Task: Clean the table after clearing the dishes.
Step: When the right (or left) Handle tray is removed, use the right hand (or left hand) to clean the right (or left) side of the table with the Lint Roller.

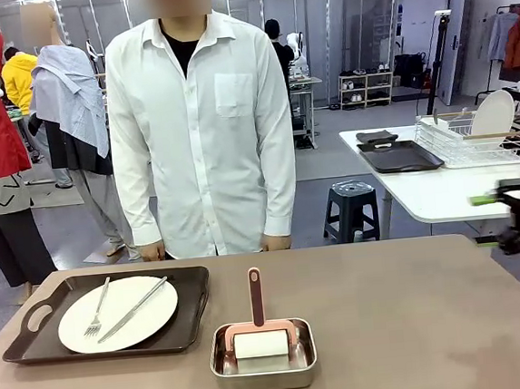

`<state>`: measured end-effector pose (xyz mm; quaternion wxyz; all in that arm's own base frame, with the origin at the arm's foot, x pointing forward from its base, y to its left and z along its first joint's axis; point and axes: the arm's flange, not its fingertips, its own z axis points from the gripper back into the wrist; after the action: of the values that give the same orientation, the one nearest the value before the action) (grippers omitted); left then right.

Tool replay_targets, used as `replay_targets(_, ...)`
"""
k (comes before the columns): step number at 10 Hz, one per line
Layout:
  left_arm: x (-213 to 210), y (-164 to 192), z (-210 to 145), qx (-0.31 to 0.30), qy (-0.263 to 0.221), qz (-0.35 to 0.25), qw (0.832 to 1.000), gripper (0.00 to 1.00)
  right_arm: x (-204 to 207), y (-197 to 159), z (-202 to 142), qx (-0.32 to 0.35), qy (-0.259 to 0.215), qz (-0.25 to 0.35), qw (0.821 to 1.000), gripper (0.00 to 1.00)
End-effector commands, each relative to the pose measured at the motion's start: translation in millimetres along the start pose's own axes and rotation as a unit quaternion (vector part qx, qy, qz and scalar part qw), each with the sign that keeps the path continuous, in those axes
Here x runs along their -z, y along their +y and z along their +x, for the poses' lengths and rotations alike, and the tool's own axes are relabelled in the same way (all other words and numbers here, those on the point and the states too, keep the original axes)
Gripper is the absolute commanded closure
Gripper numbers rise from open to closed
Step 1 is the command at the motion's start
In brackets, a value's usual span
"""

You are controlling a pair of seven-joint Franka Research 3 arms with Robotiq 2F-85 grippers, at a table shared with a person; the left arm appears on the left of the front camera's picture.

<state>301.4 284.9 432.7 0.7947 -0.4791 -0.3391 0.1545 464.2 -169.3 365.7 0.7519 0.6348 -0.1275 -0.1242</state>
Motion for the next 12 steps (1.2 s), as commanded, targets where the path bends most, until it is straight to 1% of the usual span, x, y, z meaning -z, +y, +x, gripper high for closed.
replay_targets(1,-5.2,-0.4,-1.9,0.006,0.001,-0.006,1.000,0.00,-17.9,-19.6,-24.0,0.049,-0.146,0.080,0.985,0.00)
replay_targets(2,-5.2,-0.4,-1.9,0.006,0.001,-0.006,1.000,0.00,-30.3,-31.6,-35.3,0.054,-0.170,0.086,0.980,0.00)
replay_targets(3,-5.2,-0.4,-1.9,0.006,0.001,-0.006,1.000,0.00,-36.9,-36.5,-44.2,0.040,-0.178,0.082,0.980,0.00)
replay_targets(4,-5.2,-0.4,-1.9,0.006,0.001,-0.006,1.000,0.00,-39.1,-38.8,-49.1,0.039,-0.184,0.068,0.980,0.00)
replay_targets(5,-5.2,-0.4,-1.9,0.006,0.001,-0.006,1.000,0.00,-38.5,-36.2,-49.8,0.026,-0.190,0.046,0.980,0.00)
replay_targets(6,-5.2,-0.4,-1.9,0.006,0.001,-0.006,1.000,0.00,-36.1,-33.3,-47.9,0.020,-0.196,0.038,0.980,0.00)
replay_targets(7,-5.2,-0.4,-1.9,0.006,0.001,-0.006,1.000,0.00,-50.8,-49.0,-45.5,0.055,-0.179,0.072,0.980,0.00)
replay_targets(12,-5.2,-0.4,-1.9,0.006,0.001,-0.006,1.000,0.00,-50.8,-49.0,-45.5,0.055,-0.179,0.072,0.980,0.00)
